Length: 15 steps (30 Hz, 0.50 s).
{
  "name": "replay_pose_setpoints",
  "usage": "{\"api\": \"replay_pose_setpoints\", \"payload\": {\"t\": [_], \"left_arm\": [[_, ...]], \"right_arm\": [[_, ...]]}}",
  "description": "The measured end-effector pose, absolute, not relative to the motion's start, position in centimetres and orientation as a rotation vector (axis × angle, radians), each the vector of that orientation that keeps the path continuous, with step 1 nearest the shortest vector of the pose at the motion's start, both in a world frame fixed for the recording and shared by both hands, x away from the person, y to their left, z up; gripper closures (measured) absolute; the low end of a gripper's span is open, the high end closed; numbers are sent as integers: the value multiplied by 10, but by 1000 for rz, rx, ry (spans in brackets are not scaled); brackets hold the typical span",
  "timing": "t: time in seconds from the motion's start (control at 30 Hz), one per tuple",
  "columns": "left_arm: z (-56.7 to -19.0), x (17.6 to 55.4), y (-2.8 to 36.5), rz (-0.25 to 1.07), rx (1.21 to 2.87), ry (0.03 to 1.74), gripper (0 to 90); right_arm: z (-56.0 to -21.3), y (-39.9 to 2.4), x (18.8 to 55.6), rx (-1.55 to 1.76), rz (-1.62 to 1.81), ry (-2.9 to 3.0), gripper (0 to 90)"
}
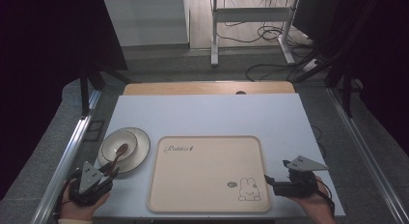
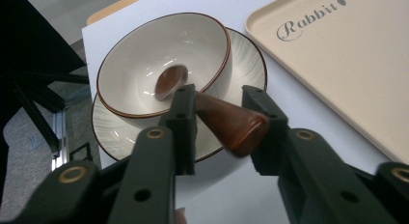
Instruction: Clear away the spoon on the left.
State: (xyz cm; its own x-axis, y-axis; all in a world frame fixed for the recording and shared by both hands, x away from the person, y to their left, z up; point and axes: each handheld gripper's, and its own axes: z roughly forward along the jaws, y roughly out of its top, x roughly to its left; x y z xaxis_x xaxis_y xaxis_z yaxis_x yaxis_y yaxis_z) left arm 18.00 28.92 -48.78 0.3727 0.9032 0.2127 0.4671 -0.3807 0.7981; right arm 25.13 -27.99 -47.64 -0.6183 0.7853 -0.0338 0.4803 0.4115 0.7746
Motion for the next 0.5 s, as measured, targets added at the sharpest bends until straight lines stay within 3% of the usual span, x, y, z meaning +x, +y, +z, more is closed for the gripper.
{"api": "replay_pose_setpoints", "payload": {"t": [0.5], "left_arm": [[-486,180,290,907,1982,1217,795]], "right_arm": [[-477,-280,251,1081,1057,2282,149]]}}
